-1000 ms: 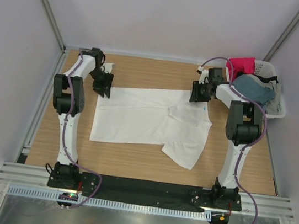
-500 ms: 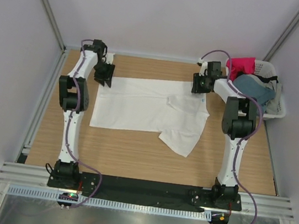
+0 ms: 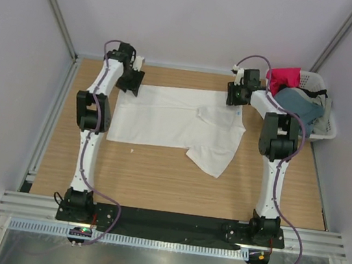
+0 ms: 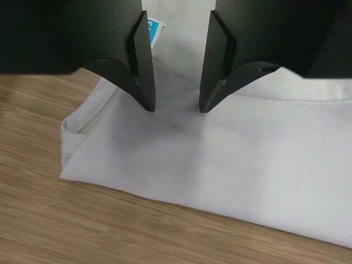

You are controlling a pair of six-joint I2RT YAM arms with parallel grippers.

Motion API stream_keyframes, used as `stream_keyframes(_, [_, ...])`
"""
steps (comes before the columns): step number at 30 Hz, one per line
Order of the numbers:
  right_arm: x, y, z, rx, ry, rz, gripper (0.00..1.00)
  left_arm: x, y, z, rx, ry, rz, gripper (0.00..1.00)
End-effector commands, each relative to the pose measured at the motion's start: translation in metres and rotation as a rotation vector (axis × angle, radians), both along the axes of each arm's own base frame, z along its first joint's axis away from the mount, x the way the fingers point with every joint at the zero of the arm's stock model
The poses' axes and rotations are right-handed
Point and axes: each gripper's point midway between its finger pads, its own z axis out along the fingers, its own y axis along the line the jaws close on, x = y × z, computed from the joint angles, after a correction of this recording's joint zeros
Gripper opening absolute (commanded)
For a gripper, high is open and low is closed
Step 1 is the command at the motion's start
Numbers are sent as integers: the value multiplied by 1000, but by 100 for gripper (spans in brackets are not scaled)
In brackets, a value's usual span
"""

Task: Fold and stack the t-shirts
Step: Fold the tshirt

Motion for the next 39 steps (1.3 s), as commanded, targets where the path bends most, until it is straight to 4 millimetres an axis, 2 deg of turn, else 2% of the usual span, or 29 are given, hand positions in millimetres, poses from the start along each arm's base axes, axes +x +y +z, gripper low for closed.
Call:
stream_keyframes(1, [14,-4,74,-13,-151,12,44,8,-18,103,-22,-202,-23,73])
stream_keyframes(2, [13,-3,108,-13,-211,29,45,3,-26,123,-30,-233,-38,82])
stream_keyframes(3, [11,-3,125,-15,-246,39,45,-1,-29,141,-39,-262,-46,85])
stream_keyframes(4, [5,-3,132,-16,-259,50,45,-13,-37,183,-84,-328,-77,90])
stream_keyframes(5, [0,0,147,-17,-290,80,46,-23,-38,187,-99,-319,-82,92])
stream_keyframes(6, [-9,0,174,-16,-339,95,46,-31,-39,201,-116,-342,-87,95])
stream_keyframes(7, [-17,3,184,-15,-354,122,46,-38,-41,210,-134,-355,-92,96])
stream_keyframes(8, [-32,4,176,-13,-329,149,47,-58,-47,223,-176,-356,-114,97])
stream_keyframes(10, [-65,14,182,-24,-331,250,47,-74,-50,232,-200,-359,-129,96])
stream_keyframes(11, [-77,14,178,-38,-313,274,47,-91,-51,236,-217,-343,-140,94])
stream_keyframes(12, [-91,16,179,-57,-316,315,48,-100,-51,238,-220,-335,-149,91])
stream_keyframes(13, [-115,19,174,-63,-296,355,48,-108,-51,238,-216,-326,-170,83])
stream_keyframes(14, [-135,21,167,-73,-255,397,48,-122,-47,240,-201,-314,-179,81])
stream_keyframes(15, [-151,23,161,-83,-233,432,48,-138,-46,224,-190,-253,-208,81])
stream_keyframes(16, [-178,28,155,-108,-223,503,48,-149,-44,217,-183,-221,-236,85])
stream_keyframes(17, [-194,31,148,-117,-199,538,49,-160,-42,211,-167,-195,-284,91])
stream_keyframes(18, [-214,32,139,-127,-156,574,49,-182,-39,195,-162,-132,-282,99])
stream_keyframes(19, [-236,33,121,-154,-118,635,49,-191,-40,191,-180,-120,-291,100])
stream_keyframes(20, [-257,39,124,-164,-123,684,49,-198,-41,190,-218,-137,-311,100])
stream_keyframes(21, [-270,43,122,-173,-129,725,50,-206,-43,205,-257,-199,-277,100])
stream_keyframes(22, [-290,44,105,-183,-100,768,51,-215,-39,185,-269,-172,-217,100])
stream_keyframes(24, [-313,56,111,-195,-167,835,54,-216,-47,194,-336,-216,-171,100])
stream_keyframes(25, [-327,55,95,-202,-141,852,56,-217,-48,191,-366,-197,-140,99])
stream_keyframes(26, [-333,57,100,-205,-180,861,57,-216,-48,191,-395,-188,-109,100])
stream_keyframes(30, [-361,57,79,-214,-115,898,59,-219,-40,191,-481,-154,-27,99])
stream_keyframes(34, [-378,52,65,-209,-30,931,64,-229,-30,177,-407,-169,-68,99])
stream_keyframes(36, [-386,47,48,-226,20,953,64,-233,-11,156,-292,-142,-47,96])
stream_keyframes(38, [-380,48,41,-240,-4,955,64,-233,11,139,-162,-145,-39,94])
stream_keyframes(39, [-382,47,33,-247,-4,963,64,-241,18,120,-124,-112,-26,94])
